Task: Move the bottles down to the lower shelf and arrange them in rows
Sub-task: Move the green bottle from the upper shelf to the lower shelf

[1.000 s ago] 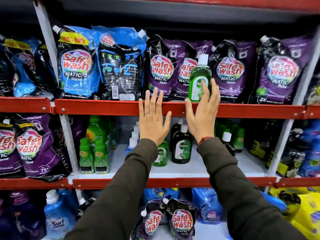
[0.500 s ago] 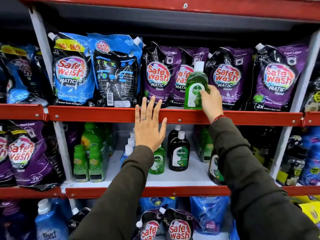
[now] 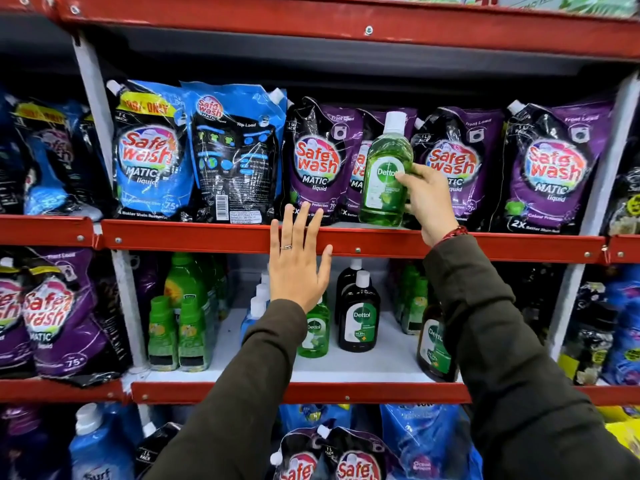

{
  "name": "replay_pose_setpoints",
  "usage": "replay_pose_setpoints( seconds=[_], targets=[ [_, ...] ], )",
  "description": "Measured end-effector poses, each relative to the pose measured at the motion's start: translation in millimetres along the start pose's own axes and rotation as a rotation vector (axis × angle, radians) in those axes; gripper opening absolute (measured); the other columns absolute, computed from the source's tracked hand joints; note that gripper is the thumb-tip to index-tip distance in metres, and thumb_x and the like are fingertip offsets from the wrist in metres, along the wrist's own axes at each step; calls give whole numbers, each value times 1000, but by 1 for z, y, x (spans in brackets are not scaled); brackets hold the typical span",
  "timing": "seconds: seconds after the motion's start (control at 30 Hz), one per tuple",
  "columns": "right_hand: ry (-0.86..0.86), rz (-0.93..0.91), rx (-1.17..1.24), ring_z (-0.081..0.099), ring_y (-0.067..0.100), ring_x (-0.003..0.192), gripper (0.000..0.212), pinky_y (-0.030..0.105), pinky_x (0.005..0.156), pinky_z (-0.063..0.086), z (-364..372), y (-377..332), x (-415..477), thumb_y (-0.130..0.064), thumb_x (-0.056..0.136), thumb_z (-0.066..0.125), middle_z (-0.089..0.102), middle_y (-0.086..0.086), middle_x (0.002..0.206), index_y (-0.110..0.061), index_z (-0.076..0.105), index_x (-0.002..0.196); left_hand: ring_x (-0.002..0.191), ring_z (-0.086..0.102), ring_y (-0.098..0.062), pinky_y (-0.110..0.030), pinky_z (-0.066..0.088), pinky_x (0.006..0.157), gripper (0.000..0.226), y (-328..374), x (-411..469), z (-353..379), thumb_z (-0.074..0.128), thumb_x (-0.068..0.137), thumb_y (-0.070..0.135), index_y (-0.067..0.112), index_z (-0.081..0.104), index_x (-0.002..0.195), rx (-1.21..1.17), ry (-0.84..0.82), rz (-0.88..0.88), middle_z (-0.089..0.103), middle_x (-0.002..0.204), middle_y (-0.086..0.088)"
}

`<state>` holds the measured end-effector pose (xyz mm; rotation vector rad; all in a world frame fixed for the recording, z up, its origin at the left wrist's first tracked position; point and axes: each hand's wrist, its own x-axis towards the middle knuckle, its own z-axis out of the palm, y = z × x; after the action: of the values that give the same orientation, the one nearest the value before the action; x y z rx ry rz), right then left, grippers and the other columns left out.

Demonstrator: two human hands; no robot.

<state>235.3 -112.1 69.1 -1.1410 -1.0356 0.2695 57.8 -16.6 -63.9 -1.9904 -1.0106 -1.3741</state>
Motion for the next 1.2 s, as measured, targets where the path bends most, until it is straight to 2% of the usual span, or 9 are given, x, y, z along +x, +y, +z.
replay_pose_setpoints(
  seconds=[0.2, 0.4, 0.53, 0.67, 0.77, 0.9, 1.07, 1.13, 1.2],
  targets=[
    [-23, -32, 36, 68, 27, 115, 36, 43, 98, 57, -2, 1, -20, -14, 95, 56, 70, 14, 125, -3, 62, 129, 159, 8, -29, -50, 4, 129, 65, -2, -3, -8, 42, 104, 33, 16, 20, 162, -27, -35, 22, 17, 171, -8],
    [-53, -24, 92, 67, 22, 109, 38, 33, 89, 58, 3, 18, -51, -13, 96, 58, 69, 12, 123, -3, 58, 132, 159, 1, -27, -49, 1, 129, 72, -5, -48, -10, 48, 99, 24, 15, 15, 163, -91, -45, 11, 6, 172, -8],
    [-70, -16, 124, 67, 21, 109, 28, 43, 98, 55, 11, 41, -78, -13, 94, 60, 69, 9, 116, -10, 62, 122, 159, 5, -30, -49, 0, 129, 69, -7, -84, -4, 46, 99, 25, 14, 19, 162, -121, -110, -8, 11, 172, -10],
    [-82, 2, 122, 64, 27, 121, 32, 49, 104, 52, 18, 72, -104, -22, 90, 64, 67, 12, 128, -18, 62, 122, 159, 6, -28, -42, -9, 129, 67, -11, -115, 1, 49, 98, 24, 14, 25, 160, -138, -171, -69, 15, 171, -9],
    [-128, 21, 111, 63, 22, 120, 28, 39, 98, 54, 23, 99, -126, -21, 95, 62, 65, 8, 130, -25, 59, 123, 159, 6, -27, -43, -6, 129, 65, -14, -138, 6, 48, 100, 25, 13, 27, 159, -166, -231, -102, 18, 171, -9],
    [-152, 42, 90, 65, 9, 108, 27, 21, 87, 54, 31, 134, -151, -13, 97, 59, 66, -1, 120, -23, 57, 122, 159, 3, -28, -47, -3, 129, 67, -18, -170, 19, 44, 99, 34, 13, 25, 160, -129, -356, -144, 14, 171, -10],
    [-181, 95, 12, 64, 23, 118, 27, 41, 99, 55, 42, 183, -169, -22, 96, 60, 64, 3, 129, -39, 57, 117, 158, 12, -31, -50, 6, 127, 65, -22, -209, 39, 36, 99, 42, 10, 38, 155, -45, -500, -129, 24, 168, -14],
    [-167, 130, 3, 63, 22, 116, 27, 33, 96, 55, 47, 200, -173, -19, 97, 60, 64, 0, 126, -33, 56, 120, 157, 17, -31, -52, 12, 124, 63, -21, -222, 45, 33, 100, 44, 9, 43, 152, -40, -538, -117, 28, 167, -14],
    [-162, 166, -4, 61, 14, 112, 29, 14, 89, 52, 52, 214, -176, -14, 97, 59, 61, -5, 121, -27, 52, 123, 156, 21, -30, -51, 14, 124, 63, -22, -234, 48, 30, 103, 46, 10, 44, 151, -57, -556, -103, 30, 166, -13]
  ],
)
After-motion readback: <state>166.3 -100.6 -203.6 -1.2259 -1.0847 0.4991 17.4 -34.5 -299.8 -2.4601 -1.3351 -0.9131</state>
